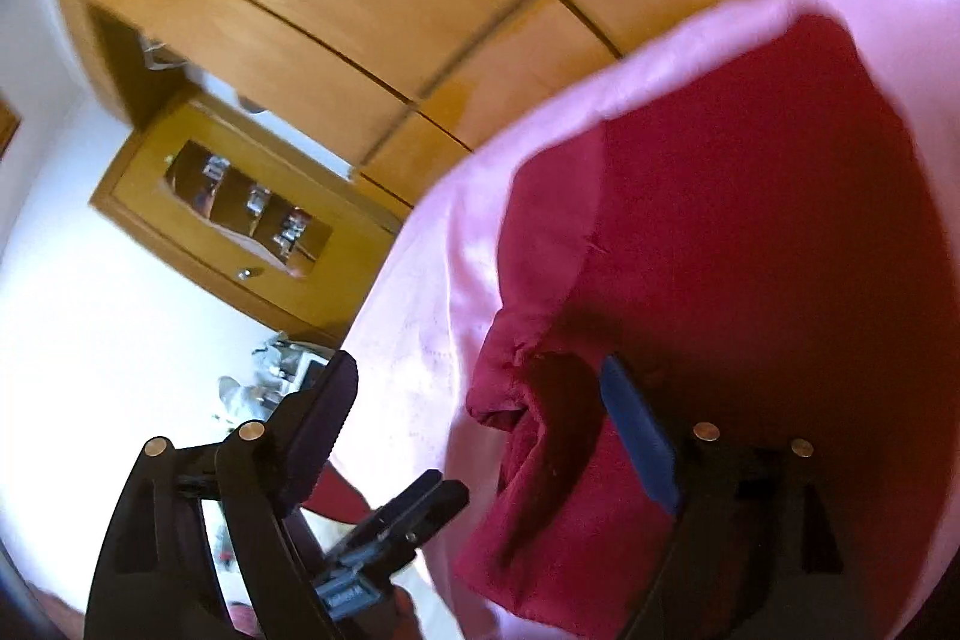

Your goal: Fold small clothes

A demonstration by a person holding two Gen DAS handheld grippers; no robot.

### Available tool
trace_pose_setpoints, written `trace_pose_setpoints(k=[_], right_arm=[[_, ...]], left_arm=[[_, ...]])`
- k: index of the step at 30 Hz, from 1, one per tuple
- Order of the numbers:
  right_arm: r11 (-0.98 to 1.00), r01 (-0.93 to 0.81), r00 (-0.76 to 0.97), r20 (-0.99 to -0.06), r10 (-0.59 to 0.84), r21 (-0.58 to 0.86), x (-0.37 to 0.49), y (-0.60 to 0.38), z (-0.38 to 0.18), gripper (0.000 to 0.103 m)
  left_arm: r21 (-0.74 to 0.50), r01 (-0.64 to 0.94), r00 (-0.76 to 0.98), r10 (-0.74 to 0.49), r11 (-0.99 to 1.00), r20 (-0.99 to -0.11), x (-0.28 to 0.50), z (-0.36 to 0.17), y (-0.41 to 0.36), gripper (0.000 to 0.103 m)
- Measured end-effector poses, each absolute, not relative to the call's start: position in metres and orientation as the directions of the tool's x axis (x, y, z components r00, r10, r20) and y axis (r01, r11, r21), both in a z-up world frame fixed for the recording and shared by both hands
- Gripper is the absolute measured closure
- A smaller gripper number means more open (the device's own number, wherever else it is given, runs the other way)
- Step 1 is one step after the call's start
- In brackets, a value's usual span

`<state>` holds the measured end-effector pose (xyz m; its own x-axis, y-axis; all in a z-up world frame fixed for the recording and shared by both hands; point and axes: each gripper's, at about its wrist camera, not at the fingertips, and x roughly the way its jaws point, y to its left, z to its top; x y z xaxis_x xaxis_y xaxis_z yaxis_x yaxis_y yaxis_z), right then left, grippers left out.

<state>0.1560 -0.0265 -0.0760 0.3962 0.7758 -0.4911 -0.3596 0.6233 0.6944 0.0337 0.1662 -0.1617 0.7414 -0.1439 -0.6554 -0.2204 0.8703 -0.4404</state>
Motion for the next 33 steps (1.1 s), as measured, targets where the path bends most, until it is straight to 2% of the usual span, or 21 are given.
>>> trace_pose_setpoints(k=[3,8,11,16,19,22,23,24,27,30,33], right_arm=[[0.711,-0.355,0.507,-0.515,0.692,0.607,0.145,-0.050,-0.061,0.011],[0.856,-0.152,0.653,-0.600,0.462,0.494,0.136,-0.111,-0.064,0.005],[0.911,-0.041,0.656,-0.677,0.334,0.410,0.132,-0.138,-0.073,0.005],[0.950,0.002,0.663,-0.711,0.232,0.312,0.117,-0.158,-0.087,0.005],[0.962,-0.018,0.663,-0.717,0.215,0.272,0.113,-0.150,-0.091,0.005],[0.968,-0.055,0.659,-0.720,0.218,0.243,0.111,-0.145,-0.095,0.005],[0.972,-0.064,0.657,-0.724,0.211,0.225,0.112,-0.143,-0.097,0.005],[0.977,-0.077,0.652,-0.731,0.201,0.200,0.115,-0.138,-0.099,0.005],[0.982,-0.129,0.633,-0.751,0.187,0.136,0.118,-0.123,-0.107,0.005],[0.979,-0.173,0.618,-0.762,0.192,0.106,0.117,-0.111,-0.108,0.004],[0.974,-0.223,0.602,-0.779,0.174,0.045,0.111,-0.096,-0.113,0.004]], left_arm=[[-0.451,-0.215,0.750,-0.149,0.866,-0.645,0.032,-0.159,0.166,0.002],[-0.475,-0.169,0.779,-0.178,0.864,-0.601,0.029,-0.144,0.159,0.002],[-0.491,-0.106,0.800,-0.219,0.865,-0.559,0.027,-0.132,0.150,0.002],[-0.518,0.049,0.807,-0.340,0.854,-0.484,0.029,-0.111,0.129,0.002],[-0.499,0.089,0.767,-0.379,0.862,-0.518,0.044,-0.115,0.114,0.002],[-0.455,0.085,0.707,-0.375,0.886,-0.599,0.064,-0.130,0.098,0.005],[-0.473,0.075,0.684,-0.391,0.878,-0.616,0.070,-0.136,0.097,0.022],[-0.523,0.058,0.658,-0.427,0.850,-0.620,0.075,-0.142,0.100,0.051],[-0.596,0.019,0.623,-0.476,0.803,-0.621,0.079,-0.148,0.111,0.080],[-0.598,0.048,0.631,-0.489,0.800,-0.603,0.070,-0.138,0.121,0.087],[-0.592,0.071,0.630,-0.496,0.803,-0.597,0.053,-0.130,0.131,0.090]])
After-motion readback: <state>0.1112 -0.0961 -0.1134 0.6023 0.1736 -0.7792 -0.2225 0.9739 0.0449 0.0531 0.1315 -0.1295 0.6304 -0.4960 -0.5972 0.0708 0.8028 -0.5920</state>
